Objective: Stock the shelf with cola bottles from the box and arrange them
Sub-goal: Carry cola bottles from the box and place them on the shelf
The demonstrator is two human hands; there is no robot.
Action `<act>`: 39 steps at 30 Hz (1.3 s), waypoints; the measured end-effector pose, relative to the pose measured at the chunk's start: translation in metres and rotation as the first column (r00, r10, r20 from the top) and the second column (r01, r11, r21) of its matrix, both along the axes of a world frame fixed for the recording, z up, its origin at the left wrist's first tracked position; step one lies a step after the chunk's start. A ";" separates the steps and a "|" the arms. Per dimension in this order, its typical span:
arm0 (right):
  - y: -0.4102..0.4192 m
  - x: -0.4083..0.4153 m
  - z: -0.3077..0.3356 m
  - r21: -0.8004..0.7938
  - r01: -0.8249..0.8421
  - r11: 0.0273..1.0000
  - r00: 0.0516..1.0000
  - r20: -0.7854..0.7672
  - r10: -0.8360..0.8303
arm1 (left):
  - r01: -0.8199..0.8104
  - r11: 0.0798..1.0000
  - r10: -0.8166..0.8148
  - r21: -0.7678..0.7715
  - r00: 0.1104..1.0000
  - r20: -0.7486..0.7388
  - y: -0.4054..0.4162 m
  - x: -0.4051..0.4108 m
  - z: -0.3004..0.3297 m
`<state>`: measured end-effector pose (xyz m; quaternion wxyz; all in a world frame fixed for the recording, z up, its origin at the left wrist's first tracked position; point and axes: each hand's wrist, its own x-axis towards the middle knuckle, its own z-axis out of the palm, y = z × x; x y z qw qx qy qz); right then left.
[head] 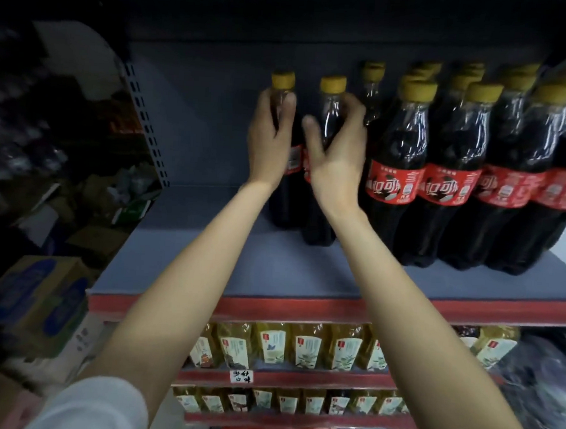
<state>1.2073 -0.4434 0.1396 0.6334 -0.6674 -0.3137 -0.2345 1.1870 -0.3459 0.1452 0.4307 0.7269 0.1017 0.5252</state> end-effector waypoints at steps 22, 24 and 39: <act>0.008 -0.003 -0.052 -0.406 0.080 0.911 0.984 -0.113 -0.137 | 0.234 0.956 -0.180 0.179 0.945 -0.272 0.052 0.039 -0.032; 0.005 -0.004 -0.052 -0.402 0.081 0.912 0.984 -0.114 -0.137 | 0.272 0.953 -0.223 0.134 0.928 -0.298 0.052 0.039 -0.032; -0.034 -0.093 -0.048 -0.223 0.013 0.975 1.000 0.029 -0.006 | 0.048 0.994 -0.071 -0.094 0.966 -0.250 -0.024 -0.123 -0.026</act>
